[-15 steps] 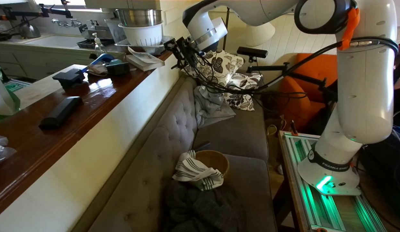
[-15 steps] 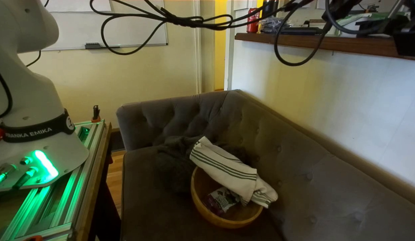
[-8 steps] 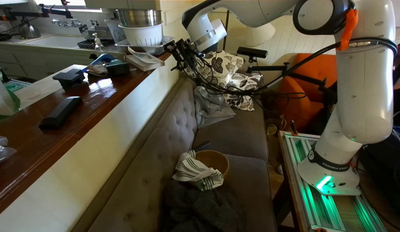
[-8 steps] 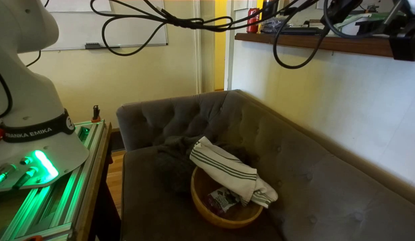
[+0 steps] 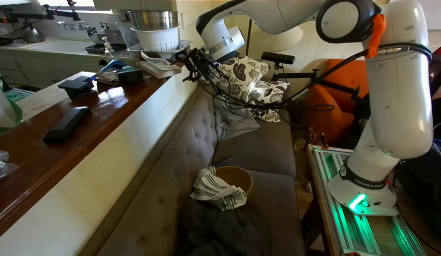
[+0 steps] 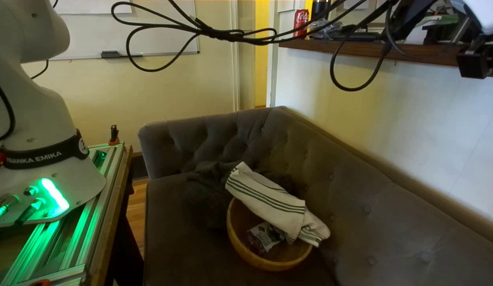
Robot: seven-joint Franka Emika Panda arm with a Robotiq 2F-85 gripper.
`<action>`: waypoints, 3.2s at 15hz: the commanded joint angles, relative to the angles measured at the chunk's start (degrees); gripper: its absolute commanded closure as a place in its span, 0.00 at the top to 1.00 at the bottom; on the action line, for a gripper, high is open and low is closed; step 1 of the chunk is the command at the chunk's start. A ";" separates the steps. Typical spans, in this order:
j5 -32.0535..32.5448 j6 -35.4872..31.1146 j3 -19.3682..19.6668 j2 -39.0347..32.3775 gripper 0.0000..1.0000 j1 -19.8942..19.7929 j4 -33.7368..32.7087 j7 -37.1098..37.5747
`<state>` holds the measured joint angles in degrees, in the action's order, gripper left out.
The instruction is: Put the book on the seat of the chair
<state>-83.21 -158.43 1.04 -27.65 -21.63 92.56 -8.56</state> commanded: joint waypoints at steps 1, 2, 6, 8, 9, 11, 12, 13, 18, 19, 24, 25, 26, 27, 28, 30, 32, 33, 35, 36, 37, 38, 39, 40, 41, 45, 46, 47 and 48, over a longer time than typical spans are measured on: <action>-3.30 0.19 -1.35 -2.58 1.00 -0.54 -4.71 -3.43; -3.50 0.11 -1.46 -3.03 1.00 -0.49 -5.34 -3.55; -4.53 -0.07 -1.72 -4.33 0.74 -0.71 -7.19 -4.20; -5.21 -0.20 -1.74 -4.75 0.59 -0.92 -7.93 -4.69; -5.30 -0.20 -1.73 -4.90 0.52 -0.97 -8.19 -4.76; -5.67 -0.30 -1.73 -5.14 0.38 -1.07 -8.48 -5.05; -6.04 -0.38 -1.70 -5.29 0.30 -1.10 -8.67 -5.28; -6.36 -0.61 -1.64 -5.39 0.24 -1.09 -8.74 -5.54; -7.51 -1.63 -1.66 -4.82 0.06 -1.03 -9.11 -6.55; -8.52 -1.65 -1.96 -3.99 0.07 -1.20 -8.87 -7.86; -13.07 1.78 -2.88 1.25 0.07 -1.74 -7.16 -12.75; -14.12 2.83 -3.20 2.78 0.07 -1.90 -6.49 -14.14; -14.82 4.33 -3.34 4.46 0.07 -2.04 -5.54 -15.19; -16.28 5.60 -3.58 5.66 0.07 -2.22 -5.21 -17.53; -17.45 7.54 -3.62 6.90 0.07 -2.53 -4.71 -20.64; -16.87 12.18 -3.10 9.90 0.07 -2.91 -2.00 -24.51; -13.94 18.94 -2.33 13.07 0.07 -4.20 1.63 -22.25; -12.33 22.85 -1.83 14.38 0.07 -5.12 3.32 -19.92; -8.02 32.62 -2.61 17.20 0.07 -9.45 6.36 -15.05; -5.86 37.35 -2.79 18.27 0.07 -11.45 7.24 -13.25; -3.64 42.34 -2.80 19.17 0.07 -13.34 7.93 -11.72; -1.87 47.45 -2.05 19.88 0.07 -14.43 8.46 -10.50; 0.06 52.60 -1.34 20.40 0.07 -15.51 8.44 -9.34; 2.10 57.78 -0.08 21.36 0.07 -16.09 8.97 -8.20; 3.47 62.83 5.52 21.76 0.07 -12.18 9.02 -7.32; 12.85 75.94 11.94 21.22 0.07 -8.89 7.88 -3.15; 15.56 77.24 13.07 20.68 0.07 -7.81 7.56 -2.31; 18.16 78.18 13.94 20.06 0.07 -6.70 7.42 -1.68; 20.79 79.02 14.69 19.60 0.07 -5.59 6.96 -0.60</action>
<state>-68.37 -82.32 13.08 -7.69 -30.67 100.15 -12.77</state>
